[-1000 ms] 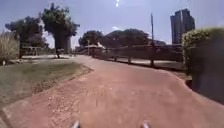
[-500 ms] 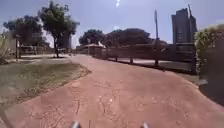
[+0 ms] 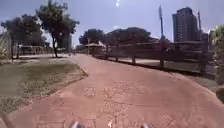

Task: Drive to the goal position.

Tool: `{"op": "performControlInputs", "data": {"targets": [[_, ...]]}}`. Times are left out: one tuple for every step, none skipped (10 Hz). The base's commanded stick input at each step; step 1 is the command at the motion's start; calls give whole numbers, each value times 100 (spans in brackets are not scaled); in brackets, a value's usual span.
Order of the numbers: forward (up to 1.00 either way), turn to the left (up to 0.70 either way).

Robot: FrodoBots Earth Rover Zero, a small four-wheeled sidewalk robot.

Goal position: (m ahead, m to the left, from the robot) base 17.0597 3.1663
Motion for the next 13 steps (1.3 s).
{"op": "performControlInputs", "data": {"targets": [[100,0],[100,0],[100,0],[100,0],[100,0],[100,0],[100,0],[100,40],[100,40],[100,17],[100,0],[100,0],[100,0]]}}
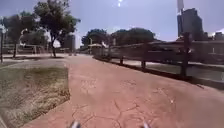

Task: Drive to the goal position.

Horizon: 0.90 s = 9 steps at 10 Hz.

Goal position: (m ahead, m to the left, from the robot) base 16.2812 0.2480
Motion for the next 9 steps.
{"op": "performControlInputs", "data": {"targets": [[100,0],[100,0],[100,0],[100,0],[100,2],[100,40],[100,40],[100,40],[100,40]]}}
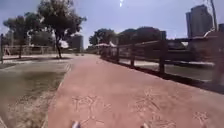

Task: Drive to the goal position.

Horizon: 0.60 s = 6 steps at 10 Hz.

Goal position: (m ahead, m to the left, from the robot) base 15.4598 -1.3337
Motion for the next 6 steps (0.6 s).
{"op": "performControlInputs", "data": {"targets": [[100,12],[100,0],[100,0],[100,0],[100,0],[100,0]]}}
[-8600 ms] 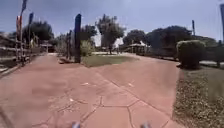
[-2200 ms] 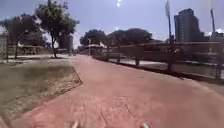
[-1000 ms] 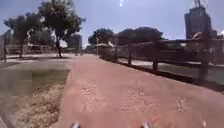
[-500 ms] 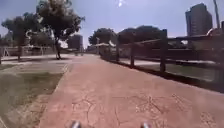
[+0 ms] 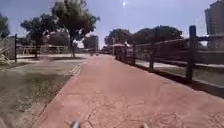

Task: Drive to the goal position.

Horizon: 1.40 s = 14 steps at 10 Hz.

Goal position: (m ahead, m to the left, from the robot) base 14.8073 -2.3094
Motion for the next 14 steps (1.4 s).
{"op": "performControlInputs", "data": {"targets": [[100,0],[100,0],[100,0],[100,0],[100,0],[100,0],[100,22],[100,40],[100,40],[100,16],[100,0],[100,0],[100,0],[100,0]]}}
